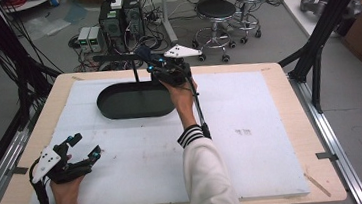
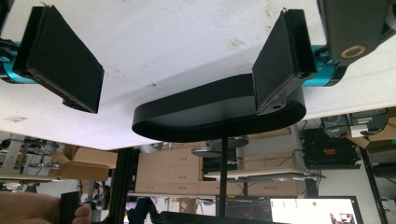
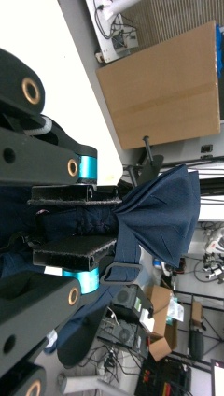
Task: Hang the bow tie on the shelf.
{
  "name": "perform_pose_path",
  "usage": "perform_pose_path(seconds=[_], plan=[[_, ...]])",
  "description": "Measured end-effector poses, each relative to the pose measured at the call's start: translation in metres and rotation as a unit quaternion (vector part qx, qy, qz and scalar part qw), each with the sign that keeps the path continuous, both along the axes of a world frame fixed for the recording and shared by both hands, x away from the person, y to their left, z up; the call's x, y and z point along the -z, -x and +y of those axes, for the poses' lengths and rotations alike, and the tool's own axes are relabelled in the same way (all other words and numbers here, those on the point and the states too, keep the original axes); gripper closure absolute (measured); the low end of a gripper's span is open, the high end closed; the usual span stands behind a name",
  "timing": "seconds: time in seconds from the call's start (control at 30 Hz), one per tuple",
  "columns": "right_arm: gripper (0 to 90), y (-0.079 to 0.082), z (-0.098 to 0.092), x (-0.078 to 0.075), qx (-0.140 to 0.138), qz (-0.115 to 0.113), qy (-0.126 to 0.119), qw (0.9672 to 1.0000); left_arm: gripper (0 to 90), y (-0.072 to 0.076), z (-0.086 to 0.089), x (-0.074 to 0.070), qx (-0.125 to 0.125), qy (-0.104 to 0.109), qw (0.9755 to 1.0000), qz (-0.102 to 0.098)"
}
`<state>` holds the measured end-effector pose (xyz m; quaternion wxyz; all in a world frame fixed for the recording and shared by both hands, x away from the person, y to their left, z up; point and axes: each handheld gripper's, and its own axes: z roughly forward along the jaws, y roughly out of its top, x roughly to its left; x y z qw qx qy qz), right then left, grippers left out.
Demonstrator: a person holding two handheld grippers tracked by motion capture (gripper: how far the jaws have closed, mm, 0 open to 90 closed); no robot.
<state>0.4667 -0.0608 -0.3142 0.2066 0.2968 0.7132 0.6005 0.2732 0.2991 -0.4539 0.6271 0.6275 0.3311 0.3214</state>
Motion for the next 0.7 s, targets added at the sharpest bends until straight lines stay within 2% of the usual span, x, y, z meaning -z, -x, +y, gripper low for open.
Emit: perform_pose_path(seconds=[0.33, 0.7], plan=[[74.4, -0.007, 0.005, 0.01, -0.001, 0.024, 0.013, 0.9996, 16.8, 0.0, 0.0, 0.0, 0.001, 0.001, 1.0, -0.002], [74.3, -0.009, 0.012, 0.019, 0.006, 0.038, 0.053, 0.9978, 16.7, 0.0, 0.0, 0.0, 0.001, 0.001, 1.0, -0.001]])
